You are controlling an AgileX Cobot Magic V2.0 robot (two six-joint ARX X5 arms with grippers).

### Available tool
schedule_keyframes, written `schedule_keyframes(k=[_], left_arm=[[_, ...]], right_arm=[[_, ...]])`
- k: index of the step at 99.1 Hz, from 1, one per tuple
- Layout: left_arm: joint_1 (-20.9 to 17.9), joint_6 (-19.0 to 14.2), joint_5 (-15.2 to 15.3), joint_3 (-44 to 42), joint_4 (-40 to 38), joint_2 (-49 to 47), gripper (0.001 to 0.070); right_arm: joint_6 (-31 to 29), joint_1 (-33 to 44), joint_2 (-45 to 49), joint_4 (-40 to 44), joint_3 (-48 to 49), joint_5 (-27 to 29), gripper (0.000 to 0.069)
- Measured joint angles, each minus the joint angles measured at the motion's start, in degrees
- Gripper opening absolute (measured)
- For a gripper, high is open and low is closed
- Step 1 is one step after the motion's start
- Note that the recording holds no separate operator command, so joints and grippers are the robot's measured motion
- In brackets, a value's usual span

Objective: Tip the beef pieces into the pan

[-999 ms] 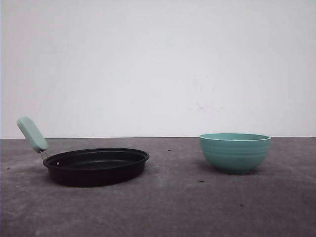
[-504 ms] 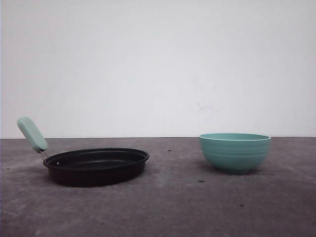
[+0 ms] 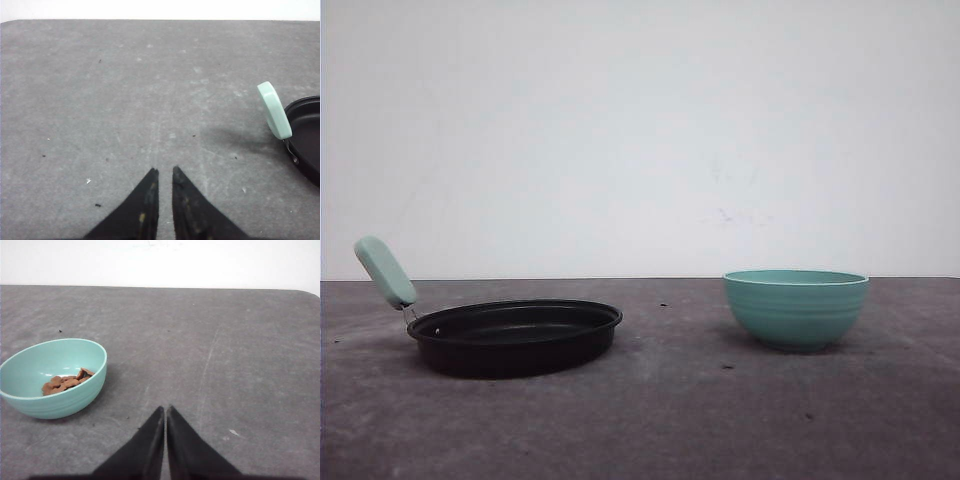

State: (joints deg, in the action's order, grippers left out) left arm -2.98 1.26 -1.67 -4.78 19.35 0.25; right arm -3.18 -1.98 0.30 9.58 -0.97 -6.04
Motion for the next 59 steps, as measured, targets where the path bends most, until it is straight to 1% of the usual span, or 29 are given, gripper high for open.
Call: schedule_keyframes(k=[28,36,59], left_arm=[[0.0,0.0,0.0,0.0,0.0,0.0,0.0023],[0.0,0.0,0.0,0.0,0.0,0.0,0.0023],[0.0,0.0,0.0,0.0,0.0,0.0,0.0023]], right_arm=[[0.0,0.0,0.0,0.0,0.0,0.0,0.0007],[-0.1,0.0,0.0,0.0,0.0,1.0,0.0007],[-2.5,0.0,0.0,0.3,0.0,1.8,0.0007]])
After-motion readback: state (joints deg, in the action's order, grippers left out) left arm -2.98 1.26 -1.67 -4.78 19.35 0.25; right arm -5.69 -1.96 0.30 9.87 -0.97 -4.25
